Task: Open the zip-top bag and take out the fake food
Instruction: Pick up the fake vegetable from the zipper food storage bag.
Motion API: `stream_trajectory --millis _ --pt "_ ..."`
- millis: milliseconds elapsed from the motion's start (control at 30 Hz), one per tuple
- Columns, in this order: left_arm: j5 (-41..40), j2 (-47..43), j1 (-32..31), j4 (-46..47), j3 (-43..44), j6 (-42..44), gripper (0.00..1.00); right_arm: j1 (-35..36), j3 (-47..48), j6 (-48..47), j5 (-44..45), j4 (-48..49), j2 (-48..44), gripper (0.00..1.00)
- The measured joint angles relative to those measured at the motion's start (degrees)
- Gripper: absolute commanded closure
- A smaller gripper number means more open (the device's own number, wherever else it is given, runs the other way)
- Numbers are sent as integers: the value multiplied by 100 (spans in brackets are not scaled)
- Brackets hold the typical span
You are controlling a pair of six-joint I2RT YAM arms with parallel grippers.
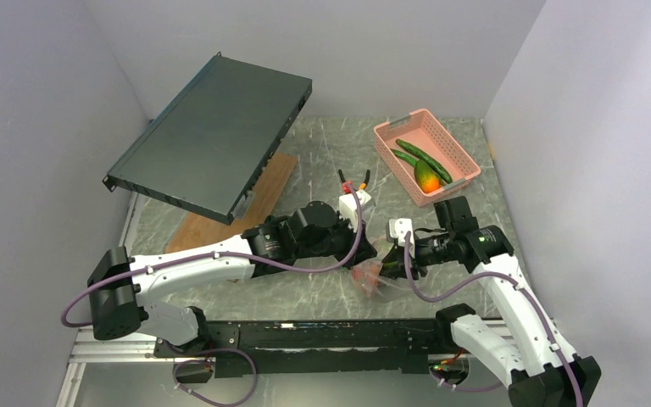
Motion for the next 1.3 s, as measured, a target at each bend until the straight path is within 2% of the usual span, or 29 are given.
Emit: stream_trajectory --millis 267,333,400,533,700,867,1133,1300 --pt "7 24 44 109 -11 -87 100 92 588 -894 -413 -929 162 62" --pt "11 66 50 186 -11 -114 100 92 935 -914 -472 -975 208 64" --pt "20 125 57 245 -11 -138 100 94 1121 -857 -494 -883 216 72" --pt "28 184 63 245 -11 -188 100 111 737 -520 -350 -385 114 78" --pt "31 184 68 343 -13 -214 100 118 -240 -142 33 210 2 80" --pt "28 181 70 409 -92 -216 88 118 -697 385 280 817 -144 80" --pt "-177 -256 85 455 -385 -162 51 116 -861 1325 647 1663 -155 78" --pt "-481 -876 114 367 -616 -59 36 105 -861 1521 629 1788 -4 77"
